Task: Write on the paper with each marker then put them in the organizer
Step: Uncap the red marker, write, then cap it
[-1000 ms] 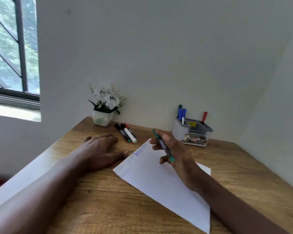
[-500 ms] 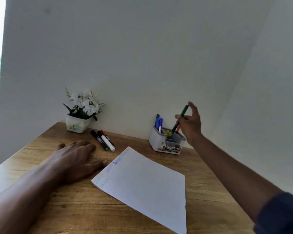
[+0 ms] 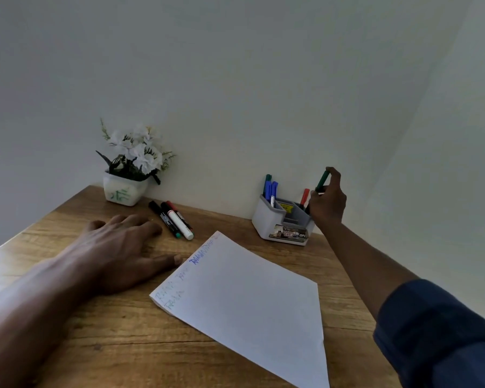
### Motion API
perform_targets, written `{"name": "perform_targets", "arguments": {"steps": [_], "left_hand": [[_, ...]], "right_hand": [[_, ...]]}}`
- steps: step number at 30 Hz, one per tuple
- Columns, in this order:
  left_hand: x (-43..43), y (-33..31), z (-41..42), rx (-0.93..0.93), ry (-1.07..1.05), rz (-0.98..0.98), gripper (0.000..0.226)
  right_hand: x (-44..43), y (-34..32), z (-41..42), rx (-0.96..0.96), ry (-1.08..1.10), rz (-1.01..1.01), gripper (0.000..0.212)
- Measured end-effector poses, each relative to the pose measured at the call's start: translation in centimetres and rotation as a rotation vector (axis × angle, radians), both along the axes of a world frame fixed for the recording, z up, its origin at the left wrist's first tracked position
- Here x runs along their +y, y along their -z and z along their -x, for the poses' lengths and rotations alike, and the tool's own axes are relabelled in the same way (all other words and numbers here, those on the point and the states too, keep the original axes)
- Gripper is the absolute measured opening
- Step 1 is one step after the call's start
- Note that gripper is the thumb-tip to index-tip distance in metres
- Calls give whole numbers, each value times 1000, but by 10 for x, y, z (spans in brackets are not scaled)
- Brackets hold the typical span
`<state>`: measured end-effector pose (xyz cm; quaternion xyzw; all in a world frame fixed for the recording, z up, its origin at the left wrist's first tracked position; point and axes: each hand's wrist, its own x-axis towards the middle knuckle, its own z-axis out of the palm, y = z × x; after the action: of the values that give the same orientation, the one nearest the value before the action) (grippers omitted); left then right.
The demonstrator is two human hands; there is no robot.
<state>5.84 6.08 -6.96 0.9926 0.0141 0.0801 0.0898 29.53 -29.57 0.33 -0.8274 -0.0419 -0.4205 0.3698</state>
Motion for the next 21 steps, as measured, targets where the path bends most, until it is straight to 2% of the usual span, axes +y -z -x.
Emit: {"name": "perform_targets", "arguments": {"steps": [6, 11, 14, 17, 19, 21], "left_hand": [[2, 2, -3, -12, -6, 2, 140], [1, 1, -2, 2, -15, -1, 139], [2, 2, -3, 32, -15, 25, 134], [2, 0, -3, 75, -9, 39, 125], [-1, -3, -1, 110, -13, 40, 114], [-4, -5, 1, 117, -8, 50, 110]], "right_hand": [[-9, 19, -16, 252, -28, 123, 70], [-12, 8, -16, 394, 25, 202, 83], [1, 6, 7, 164, 86, 259, 69], [24, 6, 44, -102, -30, 305, 55], [41, 10, 63, -161, -135, 345, 46], [61, 16, 80, -168, -290, 296, 32]]}}
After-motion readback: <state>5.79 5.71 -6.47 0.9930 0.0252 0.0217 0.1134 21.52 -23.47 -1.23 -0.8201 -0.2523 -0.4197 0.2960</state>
